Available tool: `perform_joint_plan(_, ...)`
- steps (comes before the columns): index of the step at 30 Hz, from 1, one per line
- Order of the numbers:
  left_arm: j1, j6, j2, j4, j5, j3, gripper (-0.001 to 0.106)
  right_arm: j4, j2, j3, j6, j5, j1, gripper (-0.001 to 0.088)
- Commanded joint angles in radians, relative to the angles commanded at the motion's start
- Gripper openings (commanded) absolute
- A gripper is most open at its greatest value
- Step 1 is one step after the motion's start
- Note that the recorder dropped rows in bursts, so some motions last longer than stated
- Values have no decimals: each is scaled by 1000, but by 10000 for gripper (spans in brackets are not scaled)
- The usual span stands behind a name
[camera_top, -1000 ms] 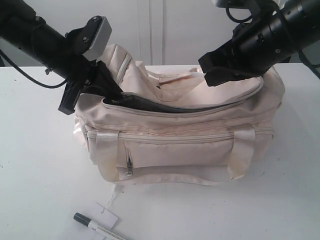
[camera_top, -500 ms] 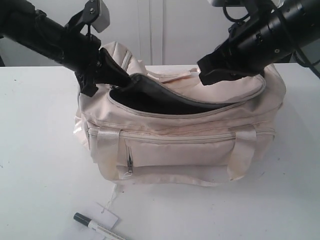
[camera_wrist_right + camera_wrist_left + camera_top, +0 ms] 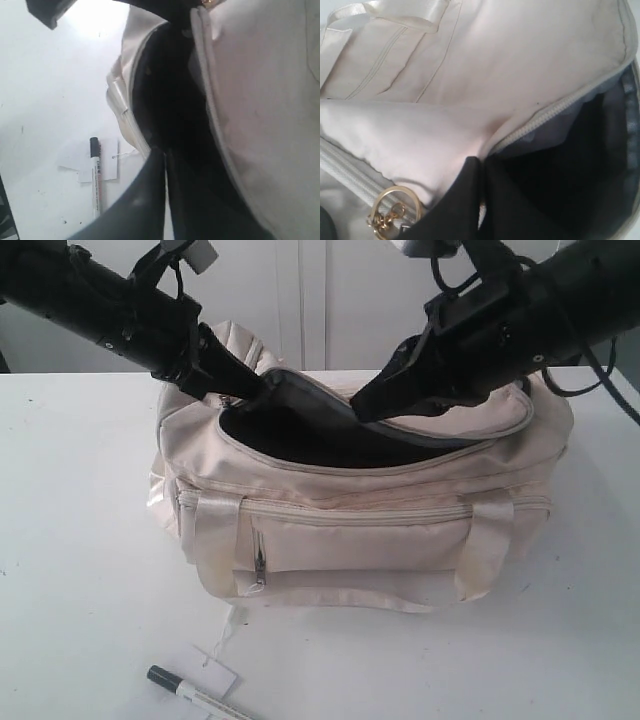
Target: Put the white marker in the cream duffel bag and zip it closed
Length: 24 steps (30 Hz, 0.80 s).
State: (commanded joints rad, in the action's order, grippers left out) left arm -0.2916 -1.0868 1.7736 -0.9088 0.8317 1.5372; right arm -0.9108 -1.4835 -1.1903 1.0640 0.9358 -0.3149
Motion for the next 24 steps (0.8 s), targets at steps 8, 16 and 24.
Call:
perform_joint_plan(8, 0, 19, 0, 0, 0, 0, 0, -8, -9, 53, 143, -121, -93, 293)
perform_joint_plan(16, 0, 19, 0, 0, 0, 0, 0, -12, -9, 114, 253, -257, -178, 452)
perform_joint_plan(24, 0, 19, 0, 0, 0, 0, 0, -21, -10, 167, 302, -437, -236, 452)
